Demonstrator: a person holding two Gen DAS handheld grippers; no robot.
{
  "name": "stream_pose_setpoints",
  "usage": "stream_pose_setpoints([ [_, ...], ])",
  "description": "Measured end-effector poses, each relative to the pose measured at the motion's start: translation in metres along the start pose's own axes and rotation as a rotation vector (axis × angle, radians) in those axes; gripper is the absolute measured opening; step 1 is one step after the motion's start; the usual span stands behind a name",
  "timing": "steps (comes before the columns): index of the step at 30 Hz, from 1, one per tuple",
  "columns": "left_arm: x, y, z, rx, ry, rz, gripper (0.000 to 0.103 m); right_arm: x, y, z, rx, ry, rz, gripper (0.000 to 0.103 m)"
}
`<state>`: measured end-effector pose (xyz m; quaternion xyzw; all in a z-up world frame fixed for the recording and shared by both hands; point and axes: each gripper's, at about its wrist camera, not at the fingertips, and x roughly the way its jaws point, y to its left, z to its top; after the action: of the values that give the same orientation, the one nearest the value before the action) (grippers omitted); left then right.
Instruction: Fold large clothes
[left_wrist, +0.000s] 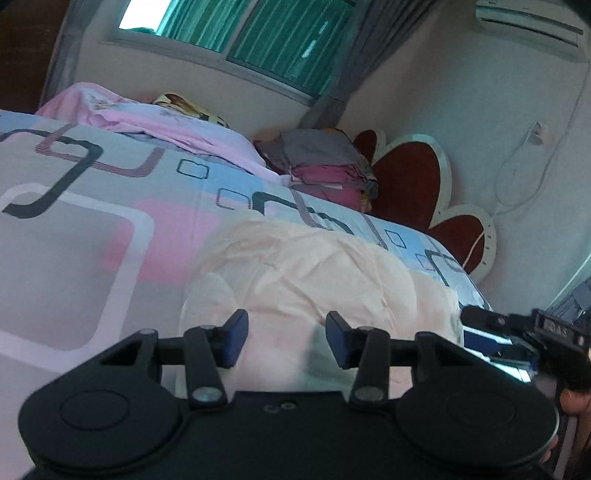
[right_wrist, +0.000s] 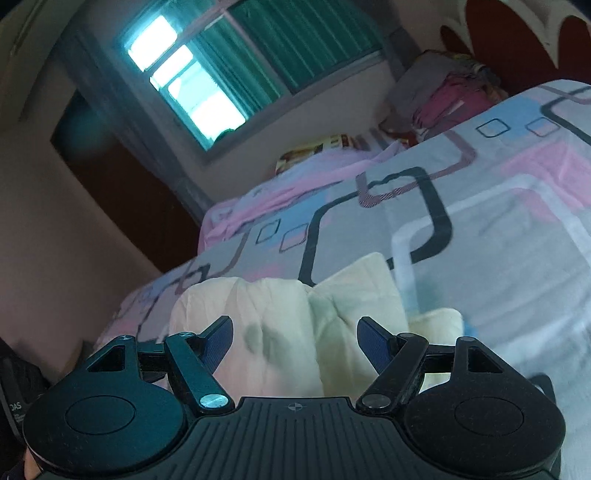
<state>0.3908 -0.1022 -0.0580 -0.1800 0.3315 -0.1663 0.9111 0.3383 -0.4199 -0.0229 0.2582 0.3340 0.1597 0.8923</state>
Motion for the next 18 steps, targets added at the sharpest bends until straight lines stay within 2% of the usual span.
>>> stream_pose_setpoints([
  [2, 0.008, -0.002, 0.002, 0.022, 0.014, 0.006, 0.044, 0.01, 0.003, 0.0, -0.028, 0.025, -0.01, 0.071],
  [3, 0.009, -0.005, 0.003, 0.034, 0.019, 0.005, 0.044, 0.015, 0.007, -0.001, -0.048, 0.044, -0.017, 0.062],
  [4, 0.011, -0.007, 0.003, 0.054, 0.024, 0.008, 0.044, 0.02, 0.008, -0.002, -0.061, 0.065, -0.029, 0.04],
  [5, 0.012, -0.009, 0.004, 0.069, 0.026, 0.008, 0.044, 0.024, 0.01, -0.005, -0.08, 0.077, -0.05, 0.028],
  [7, 0.015, -0.013, 0.006, 0.105, 0.03, -0.002, 0.043, 0.023, 0.015, -0.011, -0.133, 0.077, -0.085, 0.013],
  [12, 0.038, -0.033, 0.002, 0.216, 0.075, -0.02, 0.043, 0.018, 0.02, -0.042, -0.229, 0.066, -0.286, 0.012],
  [15, 0.06, -0.051, -0.009, 0.314, 0.144, 0.004, 0.043, 0.027, -0.001, -0.056, -0.17, 0.092, -0.328, 0.012],
  [18, 0.078, -0.064, -0.021, 0.379, 0.184, 0.031, 0.043, 0.04, -0.024, -0.071, -0.176, 0.131, -0.317, 0.012],
])
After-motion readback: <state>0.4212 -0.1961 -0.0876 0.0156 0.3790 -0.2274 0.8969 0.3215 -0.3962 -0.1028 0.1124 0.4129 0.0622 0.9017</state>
